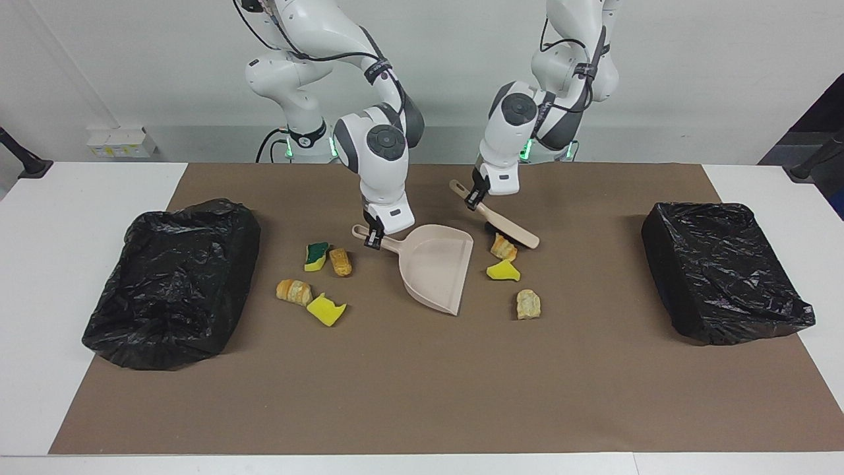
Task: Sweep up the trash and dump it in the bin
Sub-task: 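Sweep the bread and sponge into the dustpan with the left gripper's brush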
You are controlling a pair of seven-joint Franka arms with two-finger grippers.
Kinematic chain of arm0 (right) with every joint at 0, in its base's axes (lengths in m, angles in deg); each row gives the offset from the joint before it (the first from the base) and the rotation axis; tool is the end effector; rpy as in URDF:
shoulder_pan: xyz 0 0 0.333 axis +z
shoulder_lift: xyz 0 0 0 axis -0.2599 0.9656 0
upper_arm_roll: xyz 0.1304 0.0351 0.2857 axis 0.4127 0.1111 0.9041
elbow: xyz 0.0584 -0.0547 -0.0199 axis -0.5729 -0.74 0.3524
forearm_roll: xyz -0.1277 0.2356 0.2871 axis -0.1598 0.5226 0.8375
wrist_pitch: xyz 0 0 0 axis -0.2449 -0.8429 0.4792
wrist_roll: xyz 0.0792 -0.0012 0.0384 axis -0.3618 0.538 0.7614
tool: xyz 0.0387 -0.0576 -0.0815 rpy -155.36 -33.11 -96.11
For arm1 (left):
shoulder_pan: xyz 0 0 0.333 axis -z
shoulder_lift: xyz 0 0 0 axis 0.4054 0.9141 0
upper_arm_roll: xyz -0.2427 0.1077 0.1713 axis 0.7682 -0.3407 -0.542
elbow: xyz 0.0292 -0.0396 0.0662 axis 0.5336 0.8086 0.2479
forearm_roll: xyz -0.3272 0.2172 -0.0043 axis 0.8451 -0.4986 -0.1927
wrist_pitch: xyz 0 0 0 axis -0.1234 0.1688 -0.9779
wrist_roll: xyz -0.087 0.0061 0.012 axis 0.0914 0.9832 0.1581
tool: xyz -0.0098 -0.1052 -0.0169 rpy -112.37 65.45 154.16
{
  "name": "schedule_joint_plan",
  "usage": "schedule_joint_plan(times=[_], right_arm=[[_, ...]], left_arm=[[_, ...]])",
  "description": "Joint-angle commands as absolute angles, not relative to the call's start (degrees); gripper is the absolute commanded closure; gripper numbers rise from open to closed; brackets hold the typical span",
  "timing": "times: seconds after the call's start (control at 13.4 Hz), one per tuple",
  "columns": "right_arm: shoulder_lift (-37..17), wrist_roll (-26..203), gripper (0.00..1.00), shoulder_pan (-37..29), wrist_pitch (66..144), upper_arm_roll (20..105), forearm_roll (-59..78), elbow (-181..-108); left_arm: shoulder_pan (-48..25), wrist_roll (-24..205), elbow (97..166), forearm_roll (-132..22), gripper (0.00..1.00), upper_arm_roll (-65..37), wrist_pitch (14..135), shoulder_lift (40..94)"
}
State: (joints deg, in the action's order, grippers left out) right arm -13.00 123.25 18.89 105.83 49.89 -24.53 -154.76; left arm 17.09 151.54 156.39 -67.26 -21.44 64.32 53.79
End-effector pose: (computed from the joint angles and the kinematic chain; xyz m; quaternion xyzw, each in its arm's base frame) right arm 0.5130 0.2745 0.3512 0.8009 0.5943 -0.0675 0.0275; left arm 0.3913 -0.3003 0.3567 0.9101 0.4041 -0.0860 0.0309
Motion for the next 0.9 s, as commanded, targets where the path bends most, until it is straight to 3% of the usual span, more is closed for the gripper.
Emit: schedule_joint_plan(times=[0.0,0.82], right_arm=[[-13.79,121.74,1.0,18.86,105.27,50.19,-24.18,-155.47],[-13.79,121.65,1.0,18.86,104.65,50.19,-24.18,-155.38]], left_arm=[[15.28,140.67,154.83,-66.4,1.0,-21.11,65.61,56.03],[16.77,96.19,156.32,-66.48,1.0,-20.94,64.03,54.63]])
